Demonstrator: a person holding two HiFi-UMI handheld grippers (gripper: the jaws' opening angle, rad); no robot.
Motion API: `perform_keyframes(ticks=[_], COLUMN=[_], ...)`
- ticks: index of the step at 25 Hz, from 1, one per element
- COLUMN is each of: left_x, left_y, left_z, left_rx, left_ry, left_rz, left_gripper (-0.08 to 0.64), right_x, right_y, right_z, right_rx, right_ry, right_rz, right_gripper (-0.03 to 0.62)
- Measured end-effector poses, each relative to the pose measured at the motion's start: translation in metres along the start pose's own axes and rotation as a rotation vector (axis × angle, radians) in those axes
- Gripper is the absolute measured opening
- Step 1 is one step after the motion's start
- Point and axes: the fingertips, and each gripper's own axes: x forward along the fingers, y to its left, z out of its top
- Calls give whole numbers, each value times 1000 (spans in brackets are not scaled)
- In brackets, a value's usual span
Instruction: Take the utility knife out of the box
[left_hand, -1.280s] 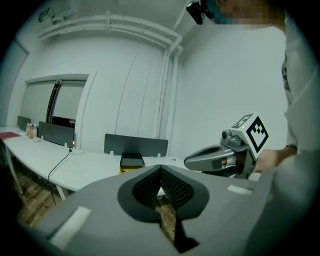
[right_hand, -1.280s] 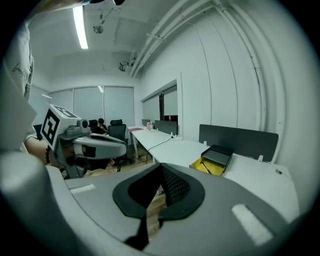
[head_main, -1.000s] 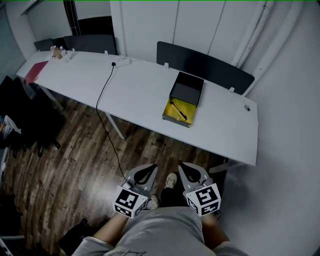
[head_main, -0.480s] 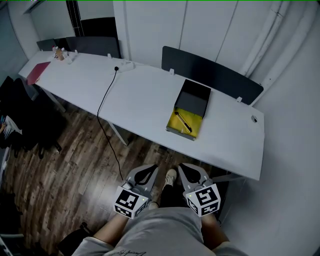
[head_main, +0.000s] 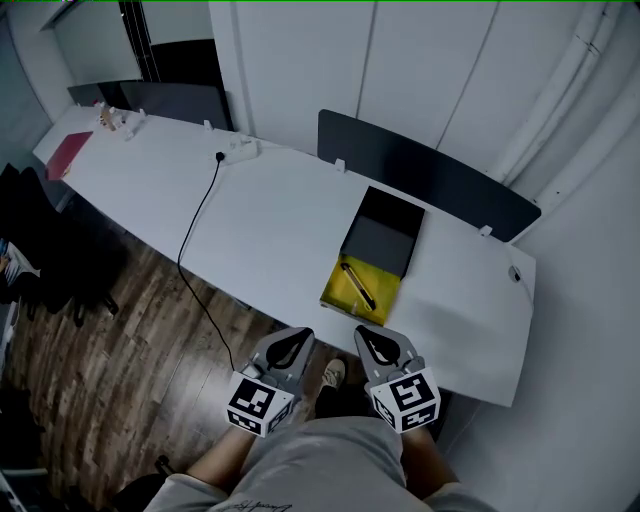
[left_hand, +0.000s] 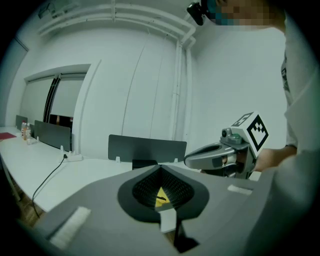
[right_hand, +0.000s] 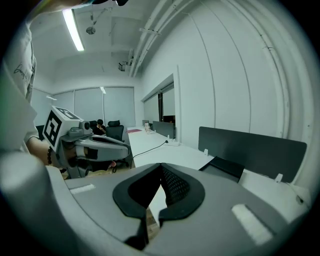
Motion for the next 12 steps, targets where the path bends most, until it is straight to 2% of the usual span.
perform_keyframes(ticks=[6, 12], left_x=[62, 105], left_y=[19, 27], left_z=[21, 30], left_rx=[3, 9], left_ry=[4, 13], left_rz=[18, 28], left_gripper=[0, 0], right_x=[29, 44], right_y=[-60, -99], right_z=[17, 23], right_rx=[-1, -6], right_ry=[4, 12], right_rz=[12, 33], right_gripper=[14, 14])
